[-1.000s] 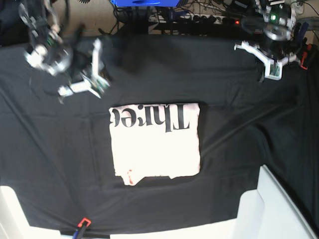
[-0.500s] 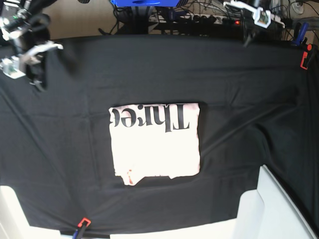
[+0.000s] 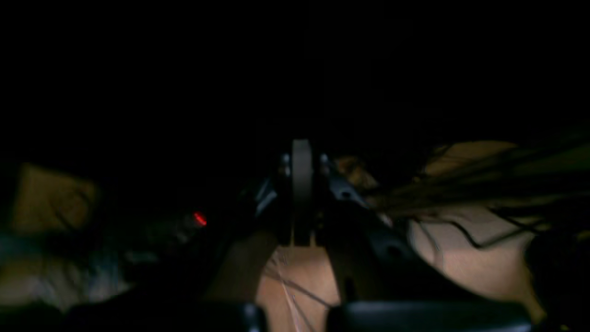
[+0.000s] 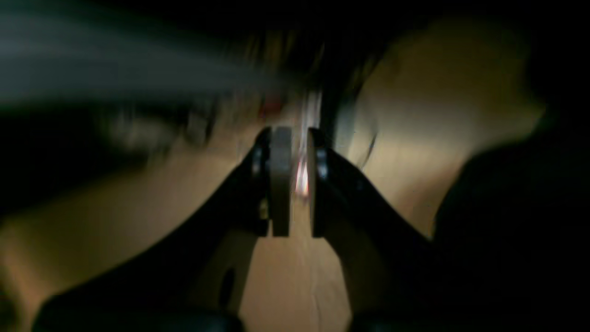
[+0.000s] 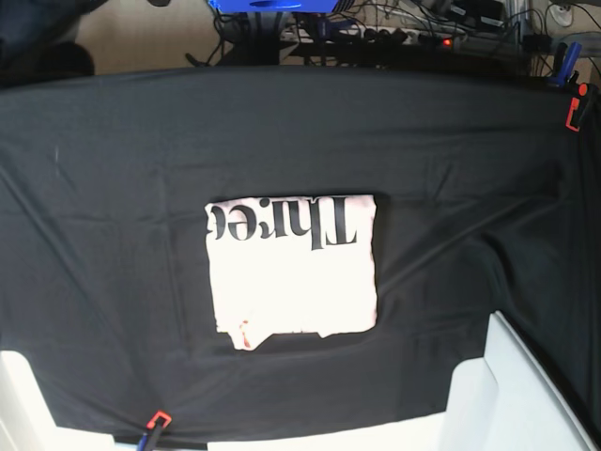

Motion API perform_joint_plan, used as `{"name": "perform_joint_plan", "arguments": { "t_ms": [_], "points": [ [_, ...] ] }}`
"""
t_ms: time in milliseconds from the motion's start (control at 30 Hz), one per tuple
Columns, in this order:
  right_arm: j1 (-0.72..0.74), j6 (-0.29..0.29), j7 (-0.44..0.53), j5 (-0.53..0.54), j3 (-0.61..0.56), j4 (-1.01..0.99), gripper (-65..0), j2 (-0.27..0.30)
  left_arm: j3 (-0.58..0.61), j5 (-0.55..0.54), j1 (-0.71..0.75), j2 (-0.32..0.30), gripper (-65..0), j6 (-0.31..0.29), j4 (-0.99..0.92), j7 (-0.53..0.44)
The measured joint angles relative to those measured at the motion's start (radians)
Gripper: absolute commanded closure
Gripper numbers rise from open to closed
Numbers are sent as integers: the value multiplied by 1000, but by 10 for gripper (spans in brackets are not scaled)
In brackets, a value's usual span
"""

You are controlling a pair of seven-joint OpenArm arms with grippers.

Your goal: Fold the T-shirt properly

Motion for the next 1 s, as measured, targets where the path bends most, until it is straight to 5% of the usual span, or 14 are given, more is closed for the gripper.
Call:
{"name": "perform_joint_plan", "arguments": {
  "t_ms": [100, 200, 267, 367, 433, 533, 633, 1000],
  "points": [
    [164, -10, -154, 14, -120, -245, -55, 95, 0, 33, -108, -15, 0, 1, -199, 74],
    [386, -26, -158, 11, -195, -613, -55, 146, -2, 133, -240, -31, 0, 8, -383, 211],
    [526, -15, -84, 29, -246, -870, -55, 160, -2, 190, -322, -29, 0, 9, -466, 277],
    [655, -13, 77, 18, -340, -1117, -57, 158, -2, 313, -417, -15, 0, 113, -515, 498],
    [679, -30, 141, 17, -401, -1163, -57, 159, -2, 368, -446, -4, 0, 174, -518, 600],
    [679, -301, 177, 16, -485, -1160, -58, 155, -2, 414, -478, 1, 0, 223, -520, 682],
    [674, -461, 227, 16, -557, -1148, -59, 163, -3, 417, -513, 0, 0, 240, -522, 722],
    [670, -476, 245, 17, -588, -1151, -59, 139, -7, 413, -542, 22, 0, 247, -531, 721]
  ]
}}
